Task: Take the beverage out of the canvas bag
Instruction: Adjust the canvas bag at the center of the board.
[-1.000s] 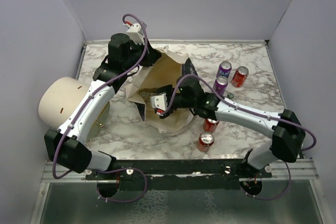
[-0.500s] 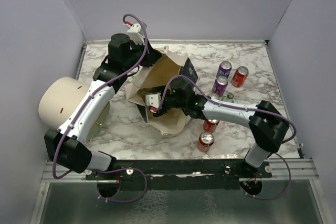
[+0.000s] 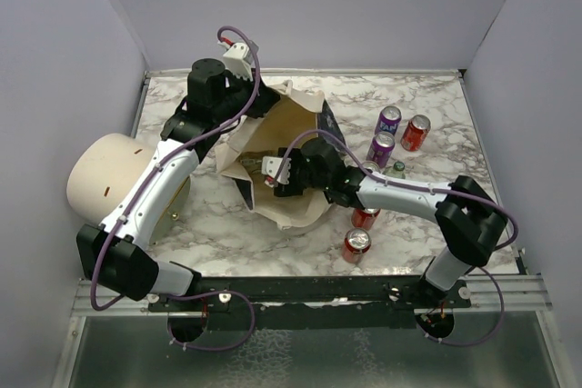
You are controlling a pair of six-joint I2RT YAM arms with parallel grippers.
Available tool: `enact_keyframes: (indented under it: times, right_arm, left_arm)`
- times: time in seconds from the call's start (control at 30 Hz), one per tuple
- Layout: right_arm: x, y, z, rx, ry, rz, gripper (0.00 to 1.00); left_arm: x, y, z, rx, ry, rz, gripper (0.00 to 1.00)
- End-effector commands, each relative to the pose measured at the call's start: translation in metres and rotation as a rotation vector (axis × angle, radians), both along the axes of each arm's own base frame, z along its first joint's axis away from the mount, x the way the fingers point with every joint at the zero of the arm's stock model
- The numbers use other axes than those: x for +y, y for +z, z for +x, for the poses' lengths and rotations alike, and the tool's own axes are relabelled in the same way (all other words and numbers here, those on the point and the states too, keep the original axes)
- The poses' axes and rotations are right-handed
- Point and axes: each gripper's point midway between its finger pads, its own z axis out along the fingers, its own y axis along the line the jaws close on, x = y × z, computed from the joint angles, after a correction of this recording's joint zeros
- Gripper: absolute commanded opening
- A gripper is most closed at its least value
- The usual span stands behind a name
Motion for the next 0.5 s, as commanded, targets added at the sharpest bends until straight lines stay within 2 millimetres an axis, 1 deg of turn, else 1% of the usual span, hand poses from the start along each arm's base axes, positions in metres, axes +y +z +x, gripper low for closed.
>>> enact_keyframes:
  times: [0.0, 0.07, 0.13, 0.17, 0.23, 0.3, 0.37, 0.43, 0.47]
  right_arm:
    - [-0.044, -0.004, 0.017, 0.012, -0.256, -0.057, 0.68]
    - [-0.060, -0.021, 0.015, 0.018, -0.303, -0.093, 0.69]
    - [-0.070, -0.037, 0.012, 0.039, -0.322, -0.125, 0.69]
    - [-0.071, -0.040, 0.010, 0.041, -0.314, -0.128, 0.69]
    - [-0.064, -0.038, 0.005, 0.041, -0.257, -0.110, 0.69]
    - [-0.049, -0.021, 0.001, 0.021, -0.172, -0.074, 0.68]
    - [-0.035, 0.004, -0.006, 0.002, -0.089, -0.022, 0.67]
    - [-0.022, 0.030, -0.016, -0.015, -0.003, 0.044, 0.67]
    - [-0.017, 0.039, -0.023, -0.022, 0.043, 0.067, 0.66]
  left_arm:
    - [0.003, 0.037, -0.012, -0.132, -0.019, -0.033, 0.00]
    - [0.004, 0.022, -0.016, -0.103, -0.019, -0.021, 0.00]
    - [0.005, 0.018, -0.020, -0.098, -0.024, -0.015, 0.00]
    - [0.006, 0.017, -0.022, -0.099, -0.026, -0.010, 0.00]
    - [0.006, 0.016, -0.024, -0.097, -0.032, -0.007, 0.00]
    - [0.005, 0.017, -0.025, -0.092, -0.039, -0.012, 0.00]
    - [0.003, 0.019, -0.027, -0.090, -0.050, -0.027, 0.00]
    - [0.001, 0.021, -0.027, -0.090, -0.047, -0.035, 0.00]
    - [0.001, 0.022, -0.026, -0.091, -0.043, -0.036, 0.00]
